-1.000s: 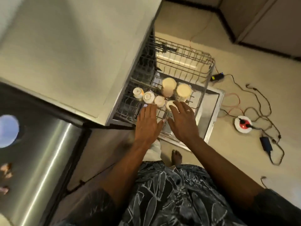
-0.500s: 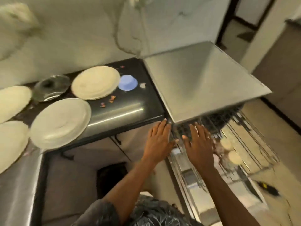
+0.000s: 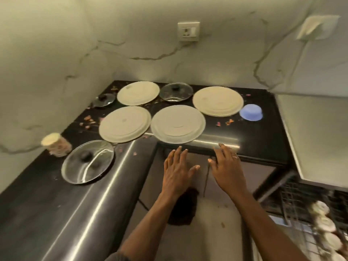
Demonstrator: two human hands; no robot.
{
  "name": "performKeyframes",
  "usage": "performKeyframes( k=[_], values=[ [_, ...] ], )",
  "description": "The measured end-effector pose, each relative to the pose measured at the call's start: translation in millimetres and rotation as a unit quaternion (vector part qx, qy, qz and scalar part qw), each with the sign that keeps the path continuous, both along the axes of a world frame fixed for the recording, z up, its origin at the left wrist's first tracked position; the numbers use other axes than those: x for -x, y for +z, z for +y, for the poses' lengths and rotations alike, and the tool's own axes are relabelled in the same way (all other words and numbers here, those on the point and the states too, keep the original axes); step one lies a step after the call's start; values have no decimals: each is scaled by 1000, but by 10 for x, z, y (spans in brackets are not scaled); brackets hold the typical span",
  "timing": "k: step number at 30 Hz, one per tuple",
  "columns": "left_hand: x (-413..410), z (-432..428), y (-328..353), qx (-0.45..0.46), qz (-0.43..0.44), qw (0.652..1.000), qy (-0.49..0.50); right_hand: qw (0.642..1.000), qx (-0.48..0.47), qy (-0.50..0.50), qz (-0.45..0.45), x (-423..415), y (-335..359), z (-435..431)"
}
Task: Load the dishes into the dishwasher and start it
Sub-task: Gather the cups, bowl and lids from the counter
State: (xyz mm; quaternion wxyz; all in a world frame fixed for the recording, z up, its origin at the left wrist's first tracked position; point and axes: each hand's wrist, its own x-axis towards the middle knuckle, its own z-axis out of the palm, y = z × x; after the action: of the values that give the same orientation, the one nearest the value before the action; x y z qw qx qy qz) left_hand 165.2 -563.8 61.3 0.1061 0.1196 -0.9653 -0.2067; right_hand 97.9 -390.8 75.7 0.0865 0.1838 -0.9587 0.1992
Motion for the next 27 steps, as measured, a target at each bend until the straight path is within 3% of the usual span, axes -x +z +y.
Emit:
performKeyframes(
  k=[12,18,27],
  values=[
    [-1184,-1505,103,-56,20,983,175,978,-12,200,-56,-753,-10,-1928],
    [-1630,-2101,57,-24,-10,962,272,959,-12,277,-64,-989,117,-2789],
    [-1576,-2618,104,-2,-9,939,344,923,-17,379,-72,-881,144,-3443]
  ],
)
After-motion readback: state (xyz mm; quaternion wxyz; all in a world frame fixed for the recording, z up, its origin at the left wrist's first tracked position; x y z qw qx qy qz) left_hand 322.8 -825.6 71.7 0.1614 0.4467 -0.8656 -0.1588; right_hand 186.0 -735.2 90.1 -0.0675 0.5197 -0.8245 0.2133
